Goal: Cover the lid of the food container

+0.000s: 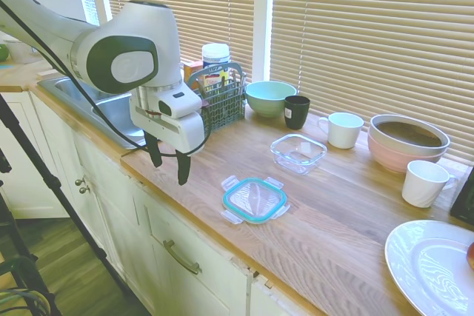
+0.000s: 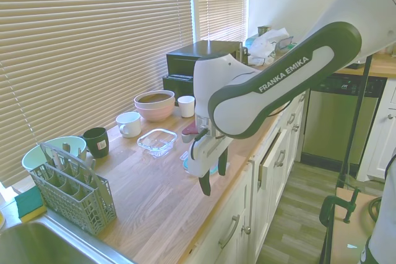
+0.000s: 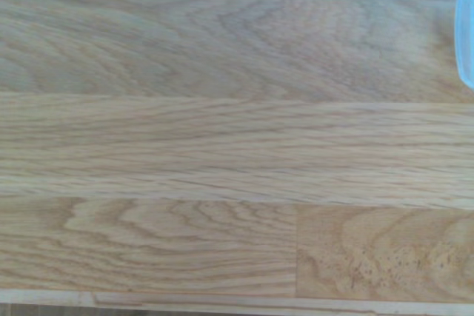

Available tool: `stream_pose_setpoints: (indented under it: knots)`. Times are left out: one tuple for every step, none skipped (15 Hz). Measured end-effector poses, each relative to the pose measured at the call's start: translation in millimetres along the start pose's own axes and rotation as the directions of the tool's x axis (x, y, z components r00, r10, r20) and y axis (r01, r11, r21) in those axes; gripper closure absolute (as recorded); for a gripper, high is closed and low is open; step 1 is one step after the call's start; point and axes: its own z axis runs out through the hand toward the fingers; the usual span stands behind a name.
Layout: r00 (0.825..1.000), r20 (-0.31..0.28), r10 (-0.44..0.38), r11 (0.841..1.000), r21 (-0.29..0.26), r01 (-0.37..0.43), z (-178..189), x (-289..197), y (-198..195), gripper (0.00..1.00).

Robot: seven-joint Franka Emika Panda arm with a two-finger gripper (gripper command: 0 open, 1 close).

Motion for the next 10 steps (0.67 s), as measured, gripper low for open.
stream_pose_setpoints:
  knots:
    - [1.0, 0.001, 0.0, 1.0, -0.001, 0.0, 0, 0, 0, 0.0]
    - [1.0, 0.001, -0.001, 1.0, -0.003, 0.001, 1, 0, 1, 0.0]
    - [1.0, 0.001, -0.003, 1.0, -0.003, 0.003, 1, 0, 2, 0.0]
    - [1.0, -0.001, -0.004, 1.0, 0.0, 0.004, -1, 2, 4, 0.0]
    - [1.0, -0.005, -0.002, 1.0, 0.005, 0.002, -4, 6, 8, 0.0]
    - [1.0, -0.008, 0.002, 1.0, 0.012, -0.002, -8, 13, 17, 0.0]
    - [1.0, -0.009, 0.007, 1.0, 0.02, -0.006, -11, 22, 28, 0.0]
    - [1.0, -0.008, 0.012, 1.0, 0.027, -0.012, -13, 34, 41, 0.0]
    - [1.0, -0.005, 0.014, 0.999, 0.032, -0.014, -14, 44, 54, 0.0]
    - [1.0, -0.003, 0.012, 0.999, 0.037, -0.012, -14, 55, 67, 0.0]
